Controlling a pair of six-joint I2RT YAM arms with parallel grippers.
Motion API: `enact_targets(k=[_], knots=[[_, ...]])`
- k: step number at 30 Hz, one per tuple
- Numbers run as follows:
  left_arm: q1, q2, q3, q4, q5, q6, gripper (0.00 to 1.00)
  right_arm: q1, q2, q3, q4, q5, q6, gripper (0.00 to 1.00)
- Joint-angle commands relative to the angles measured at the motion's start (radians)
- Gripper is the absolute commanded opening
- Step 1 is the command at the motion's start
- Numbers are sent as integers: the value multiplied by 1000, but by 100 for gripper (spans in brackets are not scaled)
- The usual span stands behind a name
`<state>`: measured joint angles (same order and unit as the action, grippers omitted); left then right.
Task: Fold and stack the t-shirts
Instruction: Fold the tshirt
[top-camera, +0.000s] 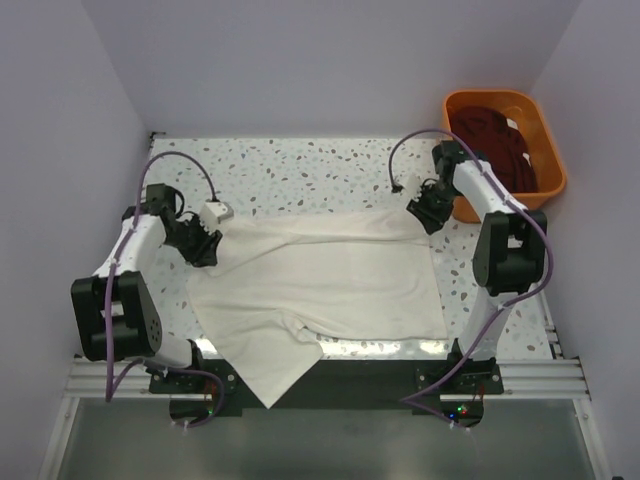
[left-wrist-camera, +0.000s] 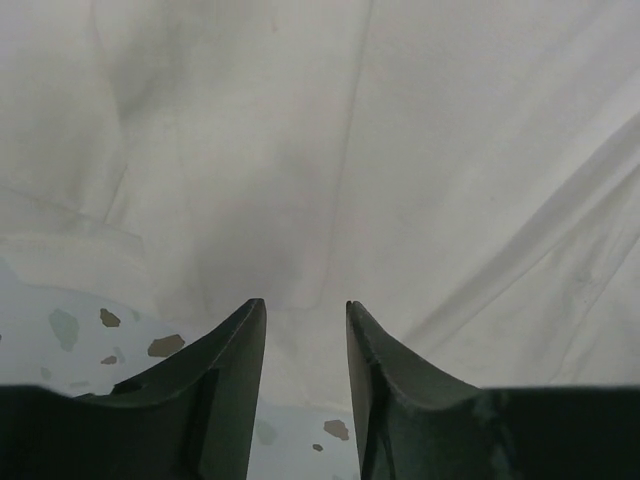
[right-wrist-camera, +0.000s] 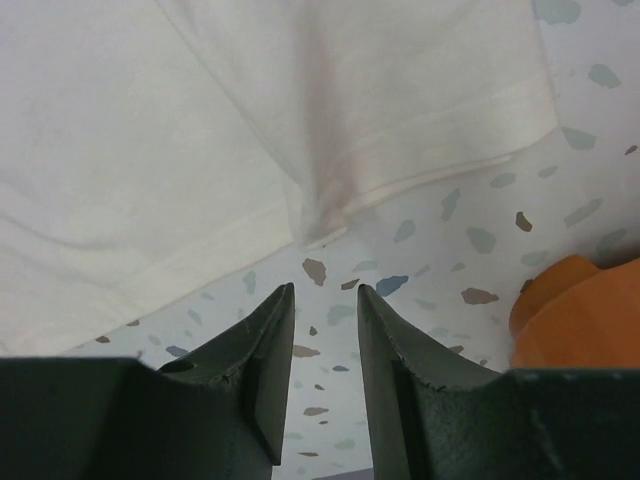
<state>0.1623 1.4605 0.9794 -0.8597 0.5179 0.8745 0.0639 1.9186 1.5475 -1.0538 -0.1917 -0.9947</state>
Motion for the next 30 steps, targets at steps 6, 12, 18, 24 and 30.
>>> enact_targets(k=[6,12,18,24,30], knots=[[0,139,214,14,88,-101,57,33,102,185,-78,-49,119,42],[-1,293,341,40,111,-167,59,71,143,152,-46,-9,110,43],[-39,429,459,74,140,-216,59,73,171,134,-31,29,93,43],[-79,518,495,82,145,-224,60,76,183,117,-28,49,77,43],[-119,549,493,100,136,-227,58,85,189,114,-32,66,56,40]])
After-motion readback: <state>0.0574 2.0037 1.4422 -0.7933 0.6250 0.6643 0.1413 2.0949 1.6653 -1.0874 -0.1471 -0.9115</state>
